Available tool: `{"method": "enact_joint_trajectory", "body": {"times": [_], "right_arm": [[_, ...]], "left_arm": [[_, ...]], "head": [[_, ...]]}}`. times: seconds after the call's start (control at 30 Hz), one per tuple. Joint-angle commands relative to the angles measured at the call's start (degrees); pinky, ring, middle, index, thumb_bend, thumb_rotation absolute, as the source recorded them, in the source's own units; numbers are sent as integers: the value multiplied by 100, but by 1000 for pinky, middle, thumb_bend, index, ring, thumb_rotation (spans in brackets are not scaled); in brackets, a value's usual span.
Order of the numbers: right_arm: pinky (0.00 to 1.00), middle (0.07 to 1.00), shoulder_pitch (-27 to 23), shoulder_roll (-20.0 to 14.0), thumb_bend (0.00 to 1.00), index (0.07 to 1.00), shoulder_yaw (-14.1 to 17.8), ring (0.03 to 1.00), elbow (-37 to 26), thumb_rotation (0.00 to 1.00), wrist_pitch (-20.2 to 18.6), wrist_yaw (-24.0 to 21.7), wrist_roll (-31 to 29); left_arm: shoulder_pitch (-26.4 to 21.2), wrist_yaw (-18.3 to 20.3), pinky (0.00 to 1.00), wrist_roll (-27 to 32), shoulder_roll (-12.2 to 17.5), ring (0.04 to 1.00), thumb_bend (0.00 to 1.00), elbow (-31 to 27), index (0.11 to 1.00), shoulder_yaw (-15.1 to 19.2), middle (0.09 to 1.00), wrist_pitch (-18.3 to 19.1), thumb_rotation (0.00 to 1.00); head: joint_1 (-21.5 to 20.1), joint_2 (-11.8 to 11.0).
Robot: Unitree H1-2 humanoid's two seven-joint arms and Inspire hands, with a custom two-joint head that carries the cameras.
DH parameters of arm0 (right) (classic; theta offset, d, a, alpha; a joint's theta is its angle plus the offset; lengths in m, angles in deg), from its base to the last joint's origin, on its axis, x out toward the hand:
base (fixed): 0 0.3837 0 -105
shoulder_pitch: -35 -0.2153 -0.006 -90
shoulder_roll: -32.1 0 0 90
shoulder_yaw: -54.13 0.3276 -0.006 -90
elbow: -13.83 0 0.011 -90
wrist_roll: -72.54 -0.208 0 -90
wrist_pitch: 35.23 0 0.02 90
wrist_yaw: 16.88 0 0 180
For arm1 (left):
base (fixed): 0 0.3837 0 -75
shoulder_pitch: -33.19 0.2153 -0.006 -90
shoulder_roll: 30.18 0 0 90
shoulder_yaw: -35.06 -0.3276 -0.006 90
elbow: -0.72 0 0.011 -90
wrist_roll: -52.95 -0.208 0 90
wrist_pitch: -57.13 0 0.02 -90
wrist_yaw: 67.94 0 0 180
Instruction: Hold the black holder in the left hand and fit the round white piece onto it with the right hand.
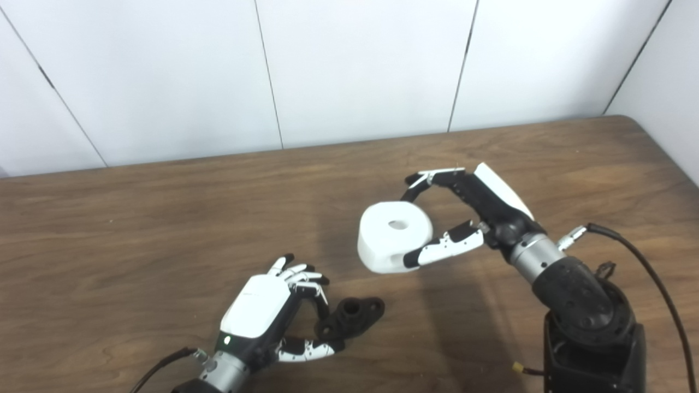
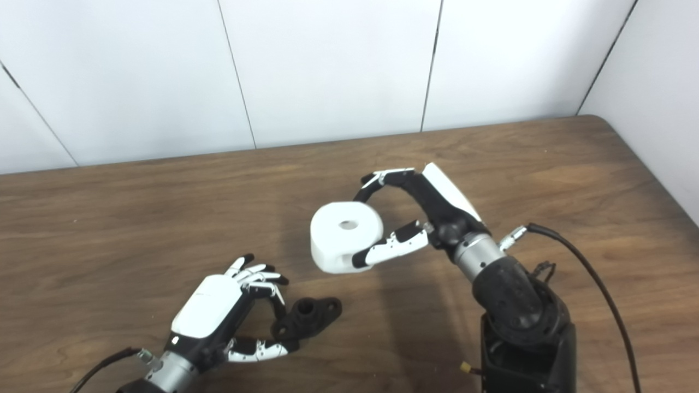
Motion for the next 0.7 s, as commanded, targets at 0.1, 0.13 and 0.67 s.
{"method": "enact_joint_trajectory", "body": {"times": [0.1,0.13,0.67], "right_arm": [[901,794,-30,117,526,481,-194,866,-392,144,42,-80,29],[900,793,-3,126,526,481,-243,866,-415,144,43,-97,33],[851,805,338,-51,525,482,-918,863,-340,140,52,387,8]], "left_arm": [[-16,217,999,-167,-19,875,522,16,486,-108,778,94,51],[-22,219,999,-168,-22,875,522,25,486,-115,778,102,51],[-90,186,1000,-208,-49,879,522,61,486,-194,780,183,51]], "head": [[34,9],[46,22],[105,19]]}}
